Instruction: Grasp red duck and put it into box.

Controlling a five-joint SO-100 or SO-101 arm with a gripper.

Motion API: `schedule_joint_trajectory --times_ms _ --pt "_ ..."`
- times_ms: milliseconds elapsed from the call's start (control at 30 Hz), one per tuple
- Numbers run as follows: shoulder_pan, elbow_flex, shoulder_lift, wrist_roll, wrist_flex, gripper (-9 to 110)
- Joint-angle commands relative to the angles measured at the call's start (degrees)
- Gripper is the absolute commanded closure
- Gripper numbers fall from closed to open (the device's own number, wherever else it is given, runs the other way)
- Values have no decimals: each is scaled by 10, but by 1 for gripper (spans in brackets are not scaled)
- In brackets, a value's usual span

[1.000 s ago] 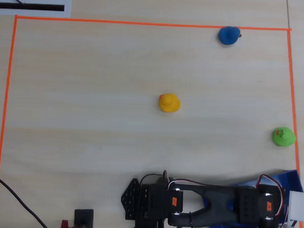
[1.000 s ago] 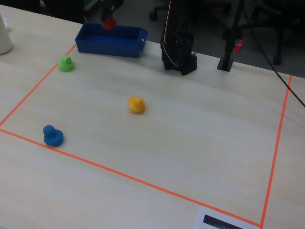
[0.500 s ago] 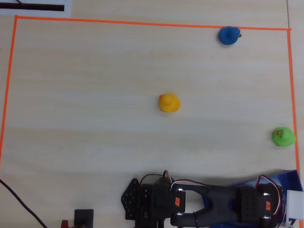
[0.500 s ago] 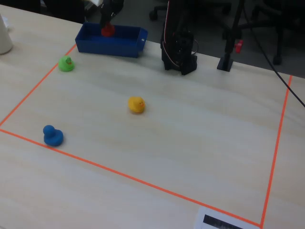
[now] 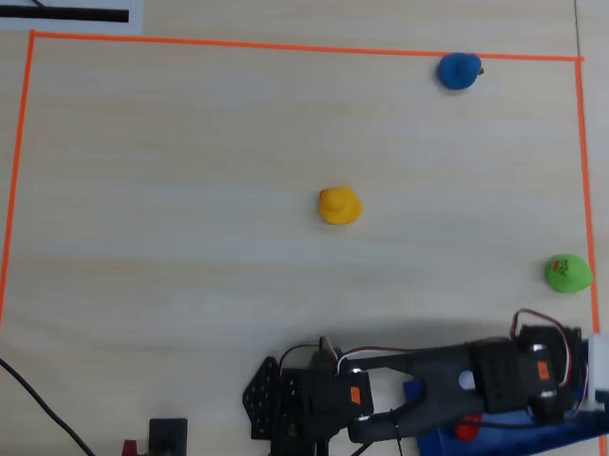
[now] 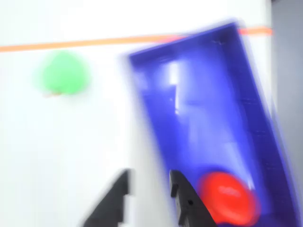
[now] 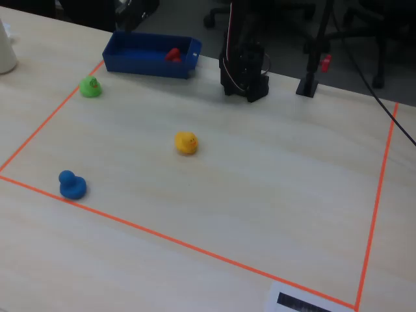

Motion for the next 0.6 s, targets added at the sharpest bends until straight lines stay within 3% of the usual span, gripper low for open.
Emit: schedule_joint_trajectory --times_ms 0,100,233,567 --pt "-222 -47 67 24 9 101" --pt "-391 54 156 4 -14 101" --pt "-561 251 296 -104 14 101" --pt "-774 664 679 -198 73 101"
